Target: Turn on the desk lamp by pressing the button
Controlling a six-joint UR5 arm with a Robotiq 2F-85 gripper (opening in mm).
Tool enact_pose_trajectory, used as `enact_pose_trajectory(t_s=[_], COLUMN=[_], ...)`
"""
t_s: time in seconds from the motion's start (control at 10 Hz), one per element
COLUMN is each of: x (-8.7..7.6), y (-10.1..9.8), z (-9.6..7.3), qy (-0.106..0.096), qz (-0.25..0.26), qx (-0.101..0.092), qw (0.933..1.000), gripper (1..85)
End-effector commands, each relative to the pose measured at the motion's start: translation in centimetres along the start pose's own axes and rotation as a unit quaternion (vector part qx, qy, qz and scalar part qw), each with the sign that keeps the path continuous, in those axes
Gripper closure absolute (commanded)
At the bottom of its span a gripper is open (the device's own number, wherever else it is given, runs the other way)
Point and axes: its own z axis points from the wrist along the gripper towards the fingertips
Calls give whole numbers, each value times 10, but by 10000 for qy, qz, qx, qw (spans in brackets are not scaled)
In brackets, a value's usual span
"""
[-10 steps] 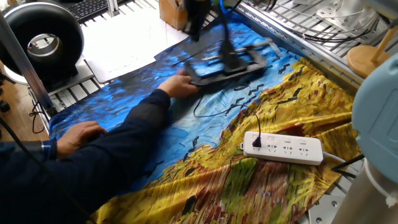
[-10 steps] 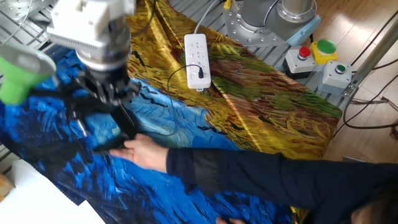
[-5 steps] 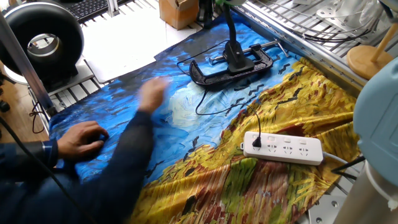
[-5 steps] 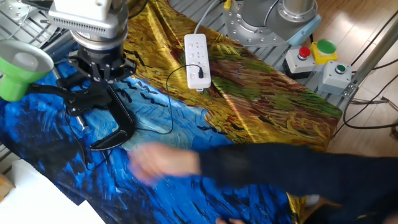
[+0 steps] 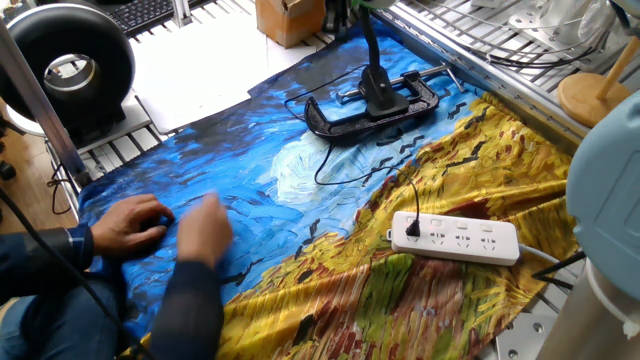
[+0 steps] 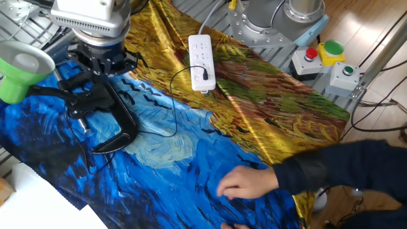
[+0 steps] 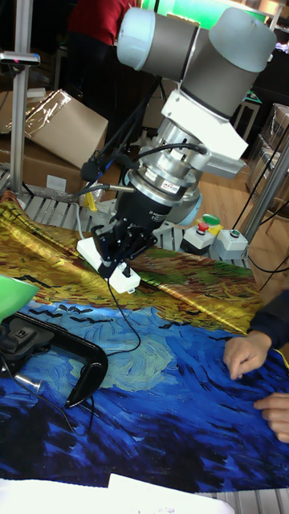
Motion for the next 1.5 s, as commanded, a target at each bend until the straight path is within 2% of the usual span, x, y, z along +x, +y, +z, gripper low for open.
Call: enact_pose_trajectory(t_s=[0.0, 0.1, 0.2, 0.4, 0.6, 0.8, 0.9, 1.0, 1.1, 1.2, 1.4], x=[13, 17, 19, 18, 27, 42, 44, 42, 39, 40, 41], y=[-17, -30, -29, -29, -34, -46, -54, -51, -54, -59, -63], z=[-2, -4, -4, -4, 28, 68, 90, 114, 132, 146, 161], qy=[221, 289, 319, 310, 274, 246, 105, -52, -155, -169, -210], qz=[205, 323, 517, 401, 102, -99, -203, -197, -259, -345, -452], qx=[330, 576, 564, 562, 469, 704, 851, 748, 769, 897, 1010], qw=[9990, 9974, 9966, 9971, 9985, 9972, 9961, 9970, 9966, 9952, 9936], gripper=[850, 850, 850, 850, 850, 850, 850, 850, 850, 850, 850])
